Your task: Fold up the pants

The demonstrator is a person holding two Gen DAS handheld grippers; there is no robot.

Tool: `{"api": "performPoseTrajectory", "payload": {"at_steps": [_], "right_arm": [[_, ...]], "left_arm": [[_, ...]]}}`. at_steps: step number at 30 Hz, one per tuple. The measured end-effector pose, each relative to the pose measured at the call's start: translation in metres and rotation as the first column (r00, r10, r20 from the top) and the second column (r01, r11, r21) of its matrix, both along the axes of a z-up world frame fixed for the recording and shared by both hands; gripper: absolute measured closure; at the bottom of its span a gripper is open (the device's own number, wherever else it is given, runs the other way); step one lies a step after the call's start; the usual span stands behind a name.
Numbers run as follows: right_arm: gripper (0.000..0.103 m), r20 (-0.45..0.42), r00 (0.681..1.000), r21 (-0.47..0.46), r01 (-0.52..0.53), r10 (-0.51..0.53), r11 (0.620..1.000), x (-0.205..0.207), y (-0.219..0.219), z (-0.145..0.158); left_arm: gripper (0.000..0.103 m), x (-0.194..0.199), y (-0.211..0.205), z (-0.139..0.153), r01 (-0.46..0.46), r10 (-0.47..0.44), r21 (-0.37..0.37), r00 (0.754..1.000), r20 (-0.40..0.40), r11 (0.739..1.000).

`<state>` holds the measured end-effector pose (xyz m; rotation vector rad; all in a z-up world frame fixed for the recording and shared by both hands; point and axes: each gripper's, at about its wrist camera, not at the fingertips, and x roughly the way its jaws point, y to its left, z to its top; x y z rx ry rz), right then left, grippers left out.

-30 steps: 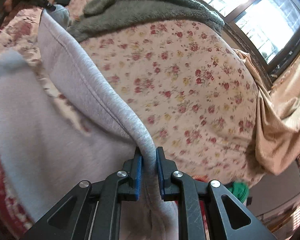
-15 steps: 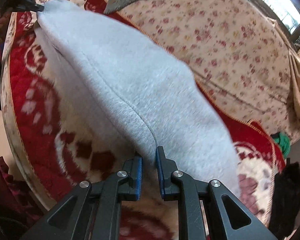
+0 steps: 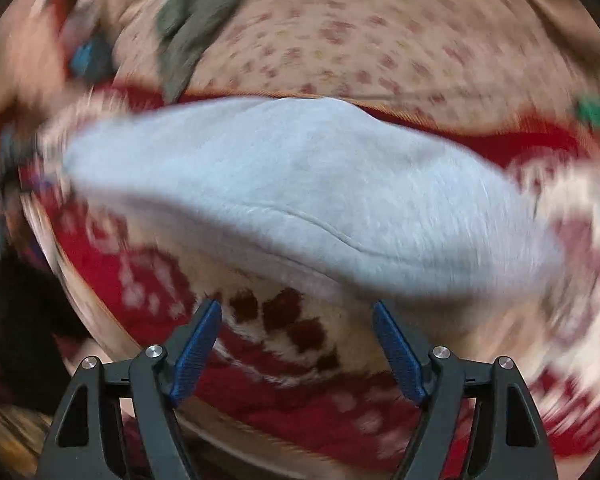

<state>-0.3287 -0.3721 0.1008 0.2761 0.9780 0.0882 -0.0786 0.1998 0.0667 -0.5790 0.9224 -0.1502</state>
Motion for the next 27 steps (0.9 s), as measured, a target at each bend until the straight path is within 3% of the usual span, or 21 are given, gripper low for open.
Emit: {"api": "performPoseTrajectory", "payload": {"at_steps": [2, 4, 6, 7, 8, 9, 13, 15, 17, 19, 20, 22, 23, 27], "right_arm": [[0.021, -0.004, 0.994, 0.153, 0.104, -0.105, 0.983, -0.009, -0.024, -0.006], [0.020, -0.018, 0.980, 0.273, 0.197, -0.200, 0.942, -0.019, -0.045, -0.013], [0.020, -0.027, 0.965, 0.318, 0.255, -0.260, 0.913, -0.023, -0.057, -0.015], [0.020, -0.024, 0.958, 0.334, 0.278, -0.287, 0.901, -0.025, -0.062, -0.015], [0.020, -0.021, 0.947, 0.355, 0.306, -0.320, 0.883, -0.028, -0.067, -0.016], [0.020, -0.021, 0.936, 0.378, 0.333, -0.351, 0.864, -0.030, -0.073, -0.016], [0.020, -0.027, 0.889, 0.443, 0.420, -0.457, 0.792, -0.030, -0.095, -0.021], [0.019, -0.095, 0.855, 0.480, 0.489, -0.511, 0.729, -0.028, -0.108, -0.032], [0.019, -0.113, 0.836, 0.579, 0.495, -0.537, 0.648, -0.027, -0.121, -0.045], [0.023, -0.102, 0.803, 0.594, 0.522, -0.587, 0.612, -0.024, -0.134, -0.049], [0.028, -0.084, 0.783, 0.609, 0.530, -0.616, 0.590, -0.025, -0.141, -0.051], [0.068, -0.078, 0.771, 0.649, 0.521, -0.632, 0.555, -0.021, -0.151, -0.057], [0.070, -0.072, 0.776, 0.664, 0.506, -0.626, 0.550, -0.019, -0.154, -0.057], [0.089, 0.022, 0.800, 0.652, 0.443, -0.600, 0.615, -0.020, -0.153, -0.027]], "left_arm": [[0.026, 0.007, -0.008, 0.000, 0.006, -0.006, 0.009, 1.000, -0.003, 1.000], [0.026, 0.016, -0.018, -0.002, 0.025, -0.025, 0.023, 1.000, -0.008, 0.999], [0.030, 0.023, -0.026, -0.007, 0.032, -0.030, 0.070, 0.999, -0.028, 0.997], [0.037, 0.025, -0.029, -0.010, 0.038, -0.036, 0.087, 0.999, -0.033, 0.995], [0.056, 0.029, -0.034, -0.013, 0.044, -0.039, 0.121, 0.998, -0.046, 0.992], [0.061, 0.030, -0.036, -0.016, 0.046, -0.039, 0.143, 0.998, -0.057, 0.989], [0.066, 0.029, -0.034, -0.017, 0.052, -0.046, 0.139, 0.998, -0.051, 0.989], [0.071, 0.026, -0.032, -0.013, 0.054, -0.050, 0.128, 0.998, -0.034, 0.990], [0.072, 0.024, -0.031, -0.010, 0.057, -0.054, 0.126, 0.998, -0.023, 0.990], [0.073, 0.024, -0.030, -0.010, 0.056, -0.053, 0.117, 0.998, -0.024, 0.992], [0.074, 0.025, -0.027, -0.012, 0.050, -0.048, 0.099, 0.998, -0.028, 0.994], [0.075, 0.024, -0.023, -0.014, 0.044, -0.041, 0.071, 0.998, -0.037, 0.997], [0.075, 0.024, -0.022, -0.013, 0.043, -0.040, 0.069, 0.999, -0.037, 0.997], [0.077, 0.019, -0.013, -0.002, 0.036, -0.036, 0.060, 0.999, -0.016, 0.998]]}}
